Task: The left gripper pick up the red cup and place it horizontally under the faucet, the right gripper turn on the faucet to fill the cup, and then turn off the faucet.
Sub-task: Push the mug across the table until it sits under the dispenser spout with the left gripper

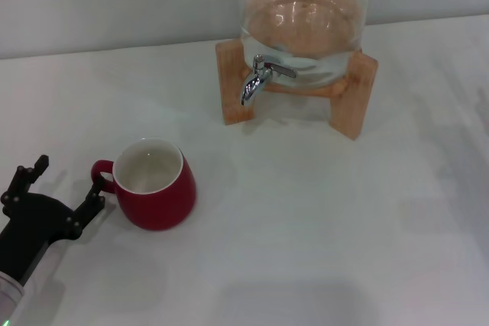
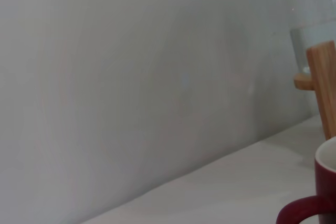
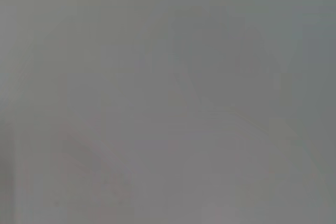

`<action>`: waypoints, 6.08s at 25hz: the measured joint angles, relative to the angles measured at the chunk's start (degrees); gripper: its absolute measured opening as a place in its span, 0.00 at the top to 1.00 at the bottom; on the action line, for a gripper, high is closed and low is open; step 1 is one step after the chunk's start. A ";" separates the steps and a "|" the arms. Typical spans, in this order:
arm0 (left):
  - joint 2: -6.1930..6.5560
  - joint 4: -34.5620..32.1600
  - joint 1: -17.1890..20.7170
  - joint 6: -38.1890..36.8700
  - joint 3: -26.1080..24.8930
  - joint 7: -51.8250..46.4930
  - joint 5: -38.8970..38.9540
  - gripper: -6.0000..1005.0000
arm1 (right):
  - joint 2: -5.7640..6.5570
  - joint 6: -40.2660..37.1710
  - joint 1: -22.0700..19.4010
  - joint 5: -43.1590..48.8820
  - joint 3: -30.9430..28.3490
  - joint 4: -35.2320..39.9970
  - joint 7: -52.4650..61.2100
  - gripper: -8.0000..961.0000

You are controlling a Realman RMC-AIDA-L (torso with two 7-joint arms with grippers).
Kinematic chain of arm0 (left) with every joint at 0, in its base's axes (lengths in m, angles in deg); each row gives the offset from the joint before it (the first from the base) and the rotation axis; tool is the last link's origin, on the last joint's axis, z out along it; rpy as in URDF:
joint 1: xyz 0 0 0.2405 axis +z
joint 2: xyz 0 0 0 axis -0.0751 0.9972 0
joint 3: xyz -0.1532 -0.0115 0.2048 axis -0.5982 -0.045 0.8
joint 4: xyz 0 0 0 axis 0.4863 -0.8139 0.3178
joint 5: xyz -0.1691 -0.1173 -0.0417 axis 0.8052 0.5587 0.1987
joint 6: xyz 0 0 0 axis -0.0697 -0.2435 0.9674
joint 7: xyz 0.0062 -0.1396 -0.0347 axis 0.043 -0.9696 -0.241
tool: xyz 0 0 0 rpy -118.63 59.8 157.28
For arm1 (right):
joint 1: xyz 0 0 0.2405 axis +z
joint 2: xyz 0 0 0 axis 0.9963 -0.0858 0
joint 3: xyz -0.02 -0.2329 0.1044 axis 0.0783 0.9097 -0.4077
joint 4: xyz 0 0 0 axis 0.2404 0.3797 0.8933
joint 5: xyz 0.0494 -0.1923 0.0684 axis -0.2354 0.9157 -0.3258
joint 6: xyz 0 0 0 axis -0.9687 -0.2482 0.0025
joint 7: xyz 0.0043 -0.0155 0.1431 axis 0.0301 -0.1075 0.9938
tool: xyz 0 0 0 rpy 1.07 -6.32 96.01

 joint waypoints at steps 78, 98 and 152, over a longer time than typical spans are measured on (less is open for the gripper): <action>-0.05 0.01 -2.70 2.81 0.69 3.61 -0.11 0.60 | 0.00 -0.24 0.35 0.00 0.33 0.01 0.00 0.25; -0.09 -0.51 -3.74 2.82 0.79 3.44 -0.41 0.90 | 0.00 -0.27 0.44 0.00 0.33 0.00 0.00 0.25; 0.11 -0.10 -18.54 12.60 1.57 -5.23 -7.02 0.90 | 0.00 -0.87 0.80 -0.01 1.05 0.01 0.00 0.25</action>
